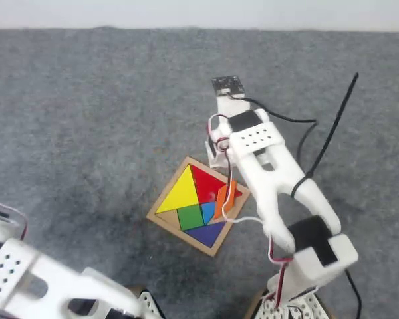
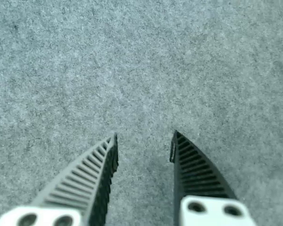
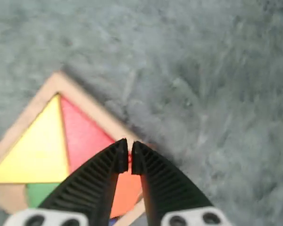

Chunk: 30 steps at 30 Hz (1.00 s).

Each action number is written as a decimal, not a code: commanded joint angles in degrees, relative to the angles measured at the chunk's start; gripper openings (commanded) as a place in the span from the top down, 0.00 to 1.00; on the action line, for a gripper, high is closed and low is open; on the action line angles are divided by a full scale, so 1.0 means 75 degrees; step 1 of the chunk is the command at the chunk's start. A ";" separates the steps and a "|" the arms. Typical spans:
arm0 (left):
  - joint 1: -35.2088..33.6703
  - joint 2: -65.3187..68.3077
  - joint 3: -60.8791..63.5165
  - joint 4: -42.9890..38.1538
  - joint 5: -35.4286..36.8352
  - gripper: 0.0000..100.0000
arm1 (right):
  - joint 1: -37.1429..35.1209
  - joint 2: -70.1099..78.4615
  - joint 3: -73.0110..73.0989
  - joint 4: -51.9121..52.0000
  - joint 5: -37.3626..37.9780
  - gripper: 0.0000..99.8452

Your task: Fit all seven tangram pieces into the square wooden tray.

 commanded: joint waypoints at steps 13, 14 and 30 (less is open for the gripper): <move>-0.0012 -0.0223 -0.0088 -0.0059 0.0059 0.82 | 0.0018 0.0193 0.0867 0.0545 0.0949 0.99; -0.0012 -0.0223 -0.0088 -0.0059 0.0059 0.82 | 0.0018 0.0182 0.0949 0.0545 0.1125 0.99; -0.0023 -0.0223 -0.0088 -0.0059 0.0047 0.82 | -0.0674 -0.0686 0.1067 0.1284 0.1242 0.99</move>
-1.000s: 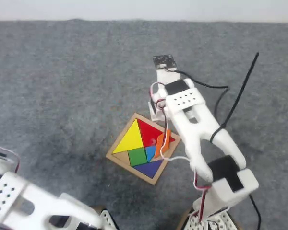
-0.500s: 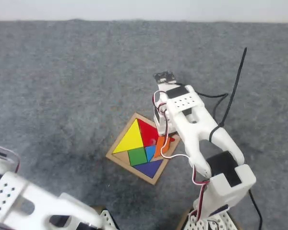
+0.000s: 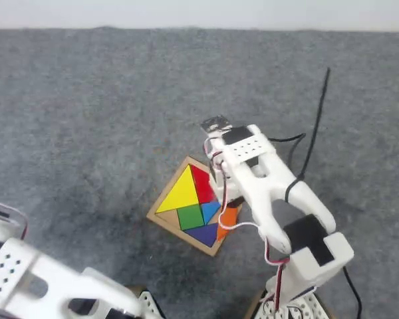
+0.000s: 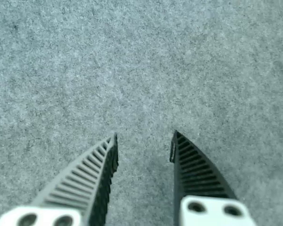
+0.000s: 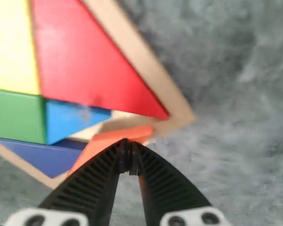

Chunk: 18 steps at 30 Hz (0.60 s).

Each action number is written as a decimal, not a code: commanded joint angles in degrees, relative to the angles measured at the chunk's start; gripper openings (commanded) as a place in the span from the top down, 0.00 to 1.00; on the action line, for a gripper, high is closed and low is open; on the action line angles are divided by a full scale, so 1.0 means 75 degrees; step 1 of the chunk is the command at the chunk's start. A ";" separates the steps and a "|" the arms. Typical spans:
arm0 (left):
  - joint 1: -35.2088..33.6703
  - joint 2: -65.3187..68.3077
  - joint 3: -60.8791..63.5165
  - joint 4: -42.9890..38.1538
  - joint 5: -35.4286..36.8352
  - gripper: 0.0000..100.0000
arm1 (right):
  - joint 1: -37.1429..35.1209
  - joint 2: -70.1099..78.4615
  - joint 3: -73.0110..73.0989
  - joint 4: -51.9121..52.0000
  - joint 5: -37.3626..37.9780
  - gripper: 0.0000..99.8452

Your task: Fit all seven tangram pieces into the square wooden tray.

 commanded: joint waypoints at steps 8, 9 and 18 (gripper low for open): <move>-0.0023 -0.0223 -0.0088 -0.0059 0.0047 0.82 | 0.0135 -0.2127 -0.0856 0.0744 0.1465 0.99; -0.0023 -0.0223 -0.0088 -0.0059 0.0047 0.82 | 0.0123 -0.2233 -0.0856 0.0990 0.1793 0.99; -0.0023 -0.0223 0.0088 -0.0352 0.0070 0.82 | -0.1131 -0.2467 0.1829 0.0826 0.5368 0.99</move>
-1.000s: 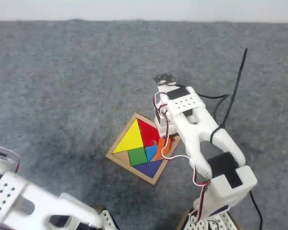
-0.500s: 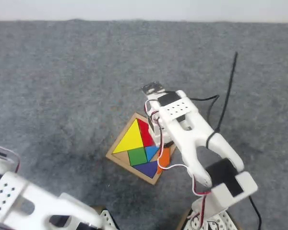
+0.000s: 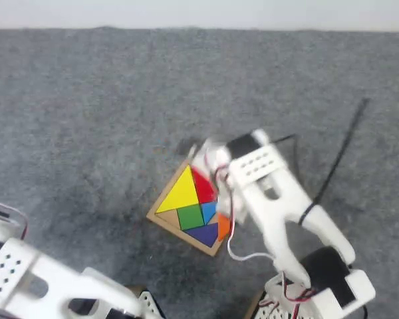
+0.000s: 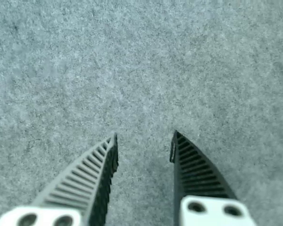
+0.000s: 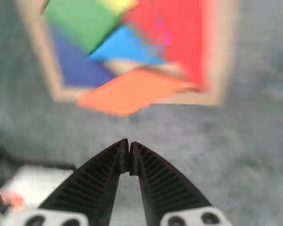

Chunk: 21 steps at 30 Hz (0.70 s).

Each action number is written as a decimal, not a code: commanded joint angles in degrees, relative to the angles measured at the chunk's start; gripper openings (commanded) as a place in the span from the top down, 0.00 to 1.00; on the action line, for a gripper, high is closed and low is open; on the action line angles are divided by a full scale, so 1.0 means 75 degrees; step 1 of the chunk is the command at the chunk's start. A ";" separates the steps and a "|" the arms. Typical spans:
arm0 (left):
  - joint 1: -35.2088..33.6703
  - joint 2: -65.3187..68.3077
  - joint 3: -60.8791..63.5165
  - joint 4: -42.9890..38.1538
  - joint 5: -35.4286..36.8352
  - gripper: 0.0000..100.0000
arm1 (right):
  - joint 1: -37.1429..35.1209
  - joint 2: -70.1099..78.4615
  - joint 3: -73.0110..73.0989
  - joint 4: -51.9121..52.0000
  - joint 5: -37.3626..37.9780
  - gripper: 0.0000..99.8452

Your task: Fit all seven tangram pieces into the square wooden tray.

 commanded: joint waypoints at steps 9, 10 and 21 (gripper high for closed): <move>-0.0023 -0.0223 0.0041 -0.0375 0.0070 0.82 | -0.1952 -0.0369 0.1934 -0.1834 0.0070 0.99; -0.0023 -0.0223 0.0041 -0.0375 0.0070 0.82 | -0.1940 -0.0369 0.1934 -0.2081 -0.0188 0.99; -0.0023 -0.0223 0.0041 -0.0387 0.0082 0.82 | -0.1377 -0.0369 0.1946 -0.3581 -0.1899 0.99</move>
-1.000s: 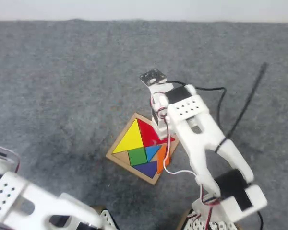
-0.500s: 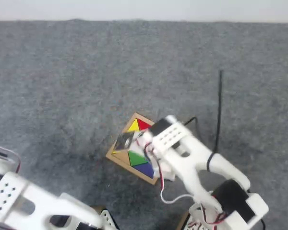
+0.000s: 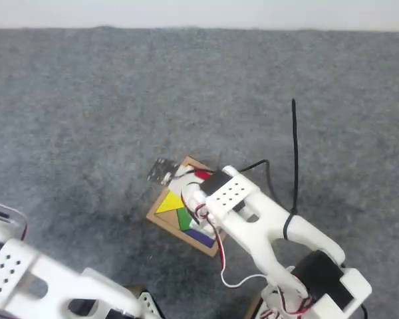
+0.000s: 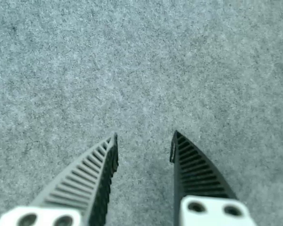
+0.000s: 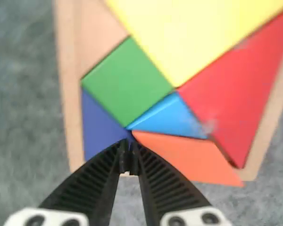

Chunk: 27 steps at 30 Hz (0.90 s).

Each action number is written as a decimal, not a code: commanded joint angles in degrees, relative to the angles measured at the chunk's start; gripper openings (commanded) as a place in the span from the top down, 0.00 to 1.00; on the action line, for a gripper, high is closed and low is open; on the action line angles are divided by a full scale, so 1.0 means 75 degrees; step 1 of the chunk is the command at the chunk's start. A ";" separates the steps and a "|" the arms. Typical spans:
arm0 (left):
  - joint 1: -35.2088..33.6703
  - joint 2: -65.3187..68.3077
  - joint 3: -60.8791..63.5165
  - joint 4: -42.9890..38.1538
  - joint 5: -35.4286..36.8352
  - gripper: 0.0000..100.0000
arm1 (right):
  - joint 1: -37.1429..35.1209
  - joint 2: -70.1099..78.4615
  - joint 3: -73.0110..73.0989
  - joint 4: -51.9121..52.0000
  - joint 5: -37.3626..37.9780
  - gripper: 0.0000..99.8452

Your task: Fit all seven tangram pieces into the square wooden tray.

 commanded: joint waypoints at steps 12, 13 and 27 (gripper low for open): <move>-0.0035 -0.0223 -0.0088 -0.0176 0.0082 0.82 | 0.1143 -0.0463 -0.1360 0.1717 0.0281 0.99; -0.0035 -0.0223 -0.0088 -0.0176 0.0082 0.82 | 0.1366 -0.0428 -0.1489 0.1741 0.0281 0.99; -0.0035 -0.0223 -0.0088 -0.0176 0.0070 0.82 | 0.1823 0.1471 -0.1102 -0.0205 0.0234 0.99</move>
